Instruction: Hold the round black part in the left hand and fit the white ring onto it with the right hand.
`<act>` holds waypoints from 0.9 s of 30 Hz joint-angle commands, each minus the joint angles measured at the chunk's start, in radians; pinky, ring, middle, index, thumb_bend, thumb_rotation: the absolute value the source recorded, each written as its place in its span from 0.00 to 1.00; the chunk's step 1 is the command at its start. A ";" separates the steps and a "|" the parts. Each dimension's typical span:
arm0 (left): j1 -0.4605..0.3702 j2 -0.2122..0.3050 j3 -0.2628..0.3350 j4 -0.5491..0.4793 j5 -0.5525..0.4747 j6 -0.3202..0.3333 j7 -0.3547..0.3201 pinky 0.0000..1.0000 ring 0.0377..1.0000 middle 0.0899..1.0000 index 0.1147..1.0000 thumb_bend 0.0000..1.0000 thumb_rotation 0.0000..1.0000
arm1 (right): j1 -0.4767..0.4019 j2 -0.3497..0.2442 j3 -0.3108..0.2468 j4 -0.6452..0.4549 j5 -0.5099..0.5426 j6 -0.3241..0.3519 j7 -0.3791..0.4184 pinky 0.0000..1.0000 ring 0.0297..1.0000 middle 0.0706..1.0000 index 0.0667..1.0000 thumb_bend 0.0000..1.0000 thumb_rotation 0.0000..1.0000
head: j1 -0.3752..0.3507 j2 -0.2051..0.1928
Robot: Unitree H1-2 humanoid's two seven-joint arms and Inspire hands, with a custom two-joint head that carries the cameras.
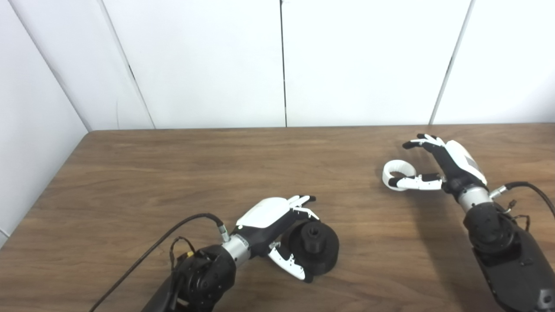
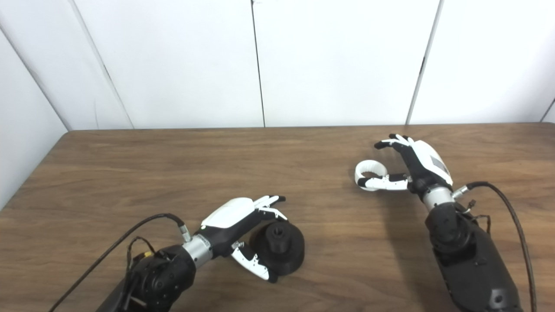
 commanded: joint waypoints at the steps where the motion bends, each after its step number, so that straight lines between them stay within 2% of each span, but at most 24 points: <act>1: -0.002 0.008 -0.004 0.016 0.012 -0.001 -0.008 0.93 1.00 1.00 0.65 0.90 0.21 | -0.066 -0.029 -0.002 -0.006 -0.005 -0.016 -0.005 1.00 1.00 0.94 0.75 0.88 0.38 | 0.001 0.001; 13: -0.019 0.010 -0.003 0.010 0.014 0.009 -0.021 0.94 1.00 1.00 0.65 0.90 0.23 | -0.094 -0.051 0.048 0.075 -0.009 -0.019 0.023 1.00 0.99 0.93 0.74 0.91 0.37 | 0.005 0.000; 27: -0.032 0.004 0.003 -0.004 0.020 0.019 -0.034 0.93 1.00 1.00 0.65 0.91 0.20 | -0.095 -0.055 0.079 0.085 -0.030 0.001 0.049 1.00 1.00 0.93 0.73 0.92 0.38 | 0.006 0.003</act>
